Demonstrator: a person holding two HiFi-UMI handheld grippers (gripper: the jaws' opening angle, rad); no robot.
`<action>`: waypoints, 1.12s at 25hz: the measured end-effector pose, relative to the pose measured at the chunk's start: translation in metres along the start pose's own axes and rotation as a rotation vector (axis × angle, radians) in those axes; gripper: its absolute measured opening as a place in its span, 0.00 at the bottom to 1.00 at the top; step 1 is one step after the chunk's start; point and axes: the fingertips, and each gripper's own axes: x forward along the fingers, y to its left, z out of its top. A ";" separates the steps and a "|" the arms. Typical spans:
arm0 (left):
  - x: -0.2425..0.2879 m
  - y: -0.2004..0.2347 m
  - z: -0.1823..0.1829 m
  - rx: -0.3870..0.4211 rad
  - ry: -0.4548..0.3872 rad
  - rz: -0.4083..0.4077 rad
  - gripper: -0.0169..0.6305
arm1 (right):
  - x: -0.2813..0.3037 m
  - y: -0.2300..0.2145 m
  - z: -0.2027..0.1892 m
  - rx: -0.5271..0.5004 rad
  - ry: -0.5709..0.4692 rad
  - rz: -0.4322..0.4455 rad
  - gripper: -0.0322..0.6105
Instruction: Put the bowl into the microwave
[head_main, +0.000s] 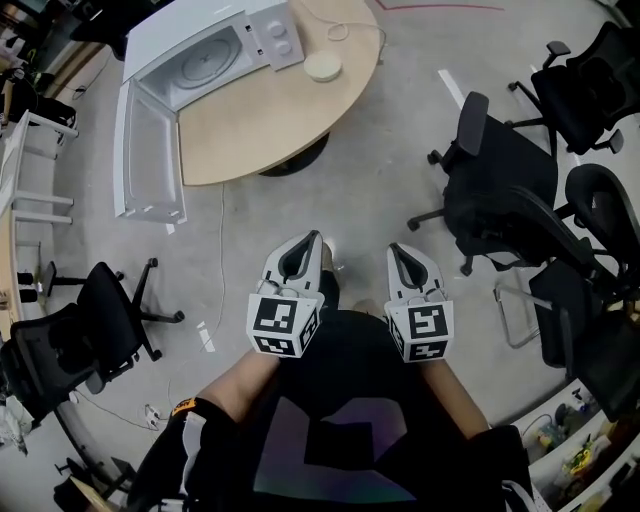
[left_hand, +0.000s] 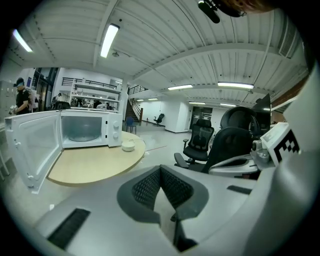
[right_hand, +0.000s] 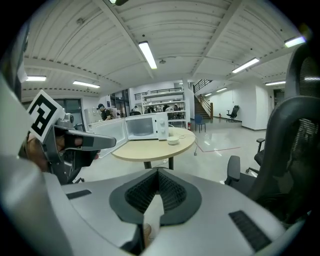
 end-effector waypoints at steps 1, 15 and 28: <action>0.007 0.008 0.005 -0.003 -0.002 -0.005 0.10 | 0.009 -0.001 0.006 -0.002 0.006 -0.004 0.07; 0.071 0.116 0.061 -0.063 -0.033 -0.043 0.10 | 0.113 -0.003 0.080 -0.020 0.058 -0.066 0.07; 0.087 0.179 0.091 -0.081 -0.081 -0.042 0.10 | 0.166 0.007 0.121 -0.009 0.044 -0.084 0.07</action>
